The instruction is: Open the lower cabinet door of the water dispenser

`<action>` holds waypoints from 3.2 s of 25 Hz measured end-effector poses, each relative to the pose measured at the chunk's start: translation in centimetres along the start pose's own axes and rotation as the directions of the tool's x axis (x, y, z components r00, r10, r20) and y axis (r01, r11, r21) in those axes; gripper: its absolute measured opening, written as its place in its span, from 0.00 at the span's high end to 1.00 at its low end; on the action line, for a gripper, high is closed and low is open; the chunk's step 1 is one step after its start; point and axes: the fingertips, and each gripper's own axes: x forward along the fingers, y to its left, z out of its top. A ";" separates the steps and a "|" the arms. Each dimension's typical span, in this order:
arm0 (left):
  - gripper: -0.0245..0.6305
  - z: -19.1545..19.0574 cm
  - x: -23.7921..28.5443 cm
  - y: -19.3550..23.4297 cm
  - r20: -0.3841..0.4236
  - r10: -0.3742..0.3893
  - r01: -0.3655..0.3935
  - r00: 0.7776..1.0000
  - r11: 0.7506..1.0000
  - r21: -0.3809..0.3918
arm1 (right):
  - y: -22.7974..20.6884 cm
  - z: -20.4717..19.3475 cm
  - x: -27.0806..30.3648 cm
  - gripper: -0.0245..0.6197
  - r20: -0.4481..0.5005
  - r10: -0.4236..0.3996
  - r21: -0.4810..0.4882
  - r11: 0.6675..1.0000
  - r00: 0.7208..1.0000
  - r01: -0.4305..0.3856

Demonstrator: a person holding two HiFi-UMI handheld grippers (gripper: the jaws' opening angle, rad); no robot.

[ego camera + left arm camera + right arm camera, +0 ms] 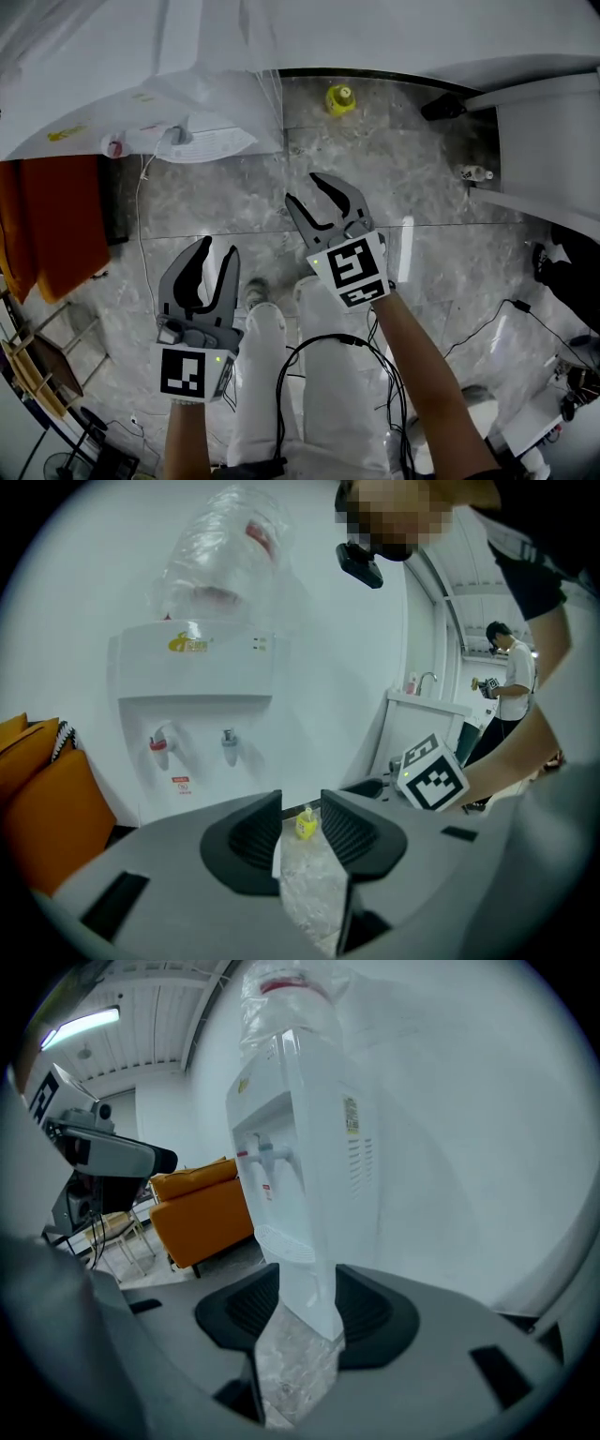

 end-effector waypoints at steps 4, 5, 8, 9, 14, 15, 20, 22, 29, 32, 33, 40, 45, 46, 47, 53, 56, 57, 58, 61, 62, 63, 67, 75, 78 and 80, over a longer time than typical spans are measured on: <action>0.77 -1.7 1.2 0.4 -0.016 -0.026 0.026 1.000 1.000 0.016 | -0.7 -1.8 2.8 0.68 -0.022 0.004 -0.026 1.000 1.000 -0.005; 0.77 -2.1 1.5 0.5 -0.016 -0.031 0.031 0.999 0.999 0.015 | -0.9 -2.3 3.4 0.68 -0.030 0.006 -0.034 0.999 1.000 -0.007; 0.77 -3.5 2.2 1.1 -0.037 -0.022 0.022 0.999 1.000 0.002 | -1.3 -3.6 5.3 0.68 -0.049 0.004 -0.055 0.998 0.999 -0.006; 0.77 -4.0 2.5 1.2 -0.040 -0.023 0.023 0.999 1.000 -0.007 | -1.4 -4.0 5.9 0.67 -0.055 0.002 -0.060 0.998 0.999 -0.005; 0.77 -5.7 4.2 1.6 -0.033 -0.034 0.034 0.999 0.999 -0.023 | -1.8 -5.9 9.1 0.67 -0.066 0.011 -0.080 0.997 0.998 -0.016; 0.77 -5.9 4.7 1.6 -0.030 -0.034 0.034 0.999 0.999 -0.020 | -2.0 -6.2 9.8 0.67 -0.064 0.009 -0.086 0.996 0.998 -0.015; 0.77 -7.1 6.3 2.3 -0.029 -0.020 0.020 0.999 1.000 -0.008 | -2.4 -7.9 12.6 0.65 -0.082 0.020 -0.122 0.992 0.996 -0.030; 0.77 -7.5 6.8 2.9 -0.026 -0.004 0.004 1.000 1.000 -0.008 | -2.5 -8.3 13.8 0.65 -0.093 0.025 -0.138 0.990 0.995 -0.038; 0.77 -9.4 7.6 3.3 -0.041 0.026 -0.027 0.999 0.999 -0.026 | -3.7 -9.5 17.0 0.65 -0.136 0.045 -0.186 0.980 0.990 -0.070; 0.77 -10.0 7.9 3.1 -0.049 0.029 -0.031 0.998 0.999 -0.032 | -4.2 -9.6 18.1 0.65 -0.144 0.052 -0.206 0.975 0.988 -0.082; 0.77 -10.1 7.9 3.1 -0.051 0.030 -0.032 0.998 0.999 -0.034 | -4.4 -9.7 18.5 0.65 -0.149 0.053 -0.212 0.974 0.987 -0.084; 0.77 -10.6 8.5 3.1 -0.057 0.041 -0.044 0.998 0.998 -0.038 | -4.9 -10.3 20.1 0.65 -0.176 0.061 -0.219 0.971 0.982 -0.100; 0.77 -10.7 8.6 3.3 -0.061 0.048 -0.051 0.997 0.998 -0.041 | -4.2 -10.1 20.7 0.68 -0.183 0.086 -0.270 0.954 0.979 -0.134; 0.77 -10.7 8.7 3.3 -0.061 0.047 -0.049 0.997 0.998 -0.040 | -4.2 -10.2 20.8 0.69 -0.189 0.090 -0.281 0.949 0.978 -0.141; 0.77 -10.7 8.7 3.3 -0.061 0.044 -0.047 0.997 0.998 -0.038 | -4.2 -10.2 20.8 0.69 -0.195 0.095 -0.290 0.945 0.976 -0.150; 0.77 -11.0 8.6 3.2 -0.064 0.033 -0.036 0.997 0.999 -0.038 | -4.2 -10.3 20.7 0.72 -0.211 0.109 -0.318 0.932 0.971 -0.173; 0.77 -11.1 8.7 3.2 -0.062 0.029 -0.032 0.998 0.999 -0.037 | -4.3 -10.3 20.6 0.73 -0.209 0.105 -0.309 0.936 0.972 -0.168; 0.77 -11.1 8.7 3.3 -0.060 0.029 -0.031 0.998 0.999 -0.037 | -4.2 -10.3 20.6 0.73 -0.207 0.103 -0.306 0.938 0.973 -0.164; 0.77 -11.0 8.6 3.4 -0.058 0.029 -0.031 0.998 0.999 -0.038 | -4.2 -10.3 20.6 0.73 -0.206 0.100 -0.305 0.939 0.973 -0.161; 0.77 -11.0 8.5 3.6 -0.053 0.023 -0.025 0.998 0.999 -0.035 | -4.2 -10.3 20.6 0.74 -0.208 0.092 -0.306 0.939 0.974 -0.154; 0.77 -11.0 8.4 3.7 -0.052 0.018 -0.020 0.998 0.999 -0.032 | -4.3 -10.3 20.6 0.74 -0.208 0.090 -0.304 0.940 0.974 -0.152; 0.77 -11.0 8.4 3.7 -0.052 0.013 -0.014 0.999 1.000 -0.028 | -4.3 -10.3 20.6 0.74 -0.208 0.089 -0.299 0.942 0.974 -0.151; 0.77 -11.1 8.0 3.8 -0.050 0.009 -0.010 0.999 1.000 -0.026 | -4.2 -10.4 20.5 0.75 -0.210 0.090 -0.267 0.953 0.974 -0.145; 0.77 -11.1 7.2 3.7 -0.034 -0.004 0.003 0.999 1.000 -0.028 | -4.3 -10.4 20.3 0.77 -0.207 0.054 -0.201 0.975 0.977 -0.096; 0.77 -11.4 6.9 4.0 -0.029 0.001 -0.001 1.000 1.000 -0.030 | -4.3 -10.3 20.3 0.77 -0.207 0.037 -0.194 0.978 0.978 -0.078; 0.77 -11.6 6.6 4.2 -0.027 0.005 -0.006 1.000 0.999 -0.034 | -4.3 -10.3 20.4 0.78 -0.211 0.028 -0.194 0.978 0.977 -0.070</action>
